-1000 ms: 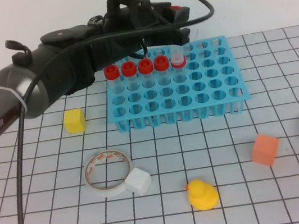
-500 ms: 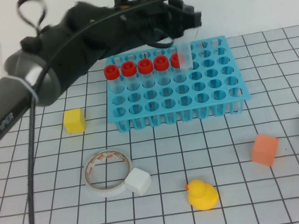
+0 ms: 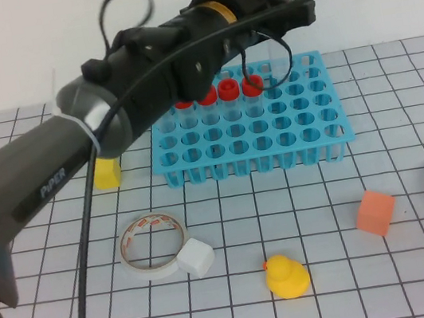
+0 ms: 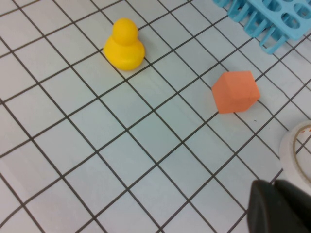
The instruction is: Place the test tubes
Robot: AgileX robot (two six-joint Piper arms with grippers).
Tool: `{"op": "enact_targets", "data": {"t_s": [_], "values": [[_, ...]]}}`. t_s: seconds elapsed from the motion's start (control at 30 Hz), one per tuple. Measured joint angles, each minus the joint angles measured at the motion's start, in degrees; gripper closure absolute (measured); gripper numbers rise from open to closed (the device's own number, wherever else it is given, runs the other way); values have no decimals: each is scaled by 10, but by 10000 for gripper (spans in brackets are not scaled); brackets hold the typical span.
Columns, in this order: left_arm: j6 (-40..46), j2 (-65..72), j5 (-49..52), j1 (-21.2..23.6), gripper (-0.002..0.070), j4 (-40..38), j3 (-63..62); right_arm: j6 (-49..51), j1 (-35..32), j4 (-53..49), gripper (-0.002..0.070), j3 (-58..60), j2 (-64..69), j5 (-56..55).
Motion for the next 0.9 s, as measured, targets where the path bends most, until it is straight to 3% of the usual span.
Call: {"op": "enact_targets", "data": {"t_s": [0.07, 0.17, 0.9], "values": [[-83, 1, -11, -4, 411, 85, 0, 0, 0, 0, 676, 0, 0, 0], [-132, 4, -38, -6, 411, 137, 0, 0, 0, 0, 676, 0, 0, 0], [-160, 80, -81, 6, 411, 230, 0, 0, 0, 0, 676, 0, 0, 2]]}}
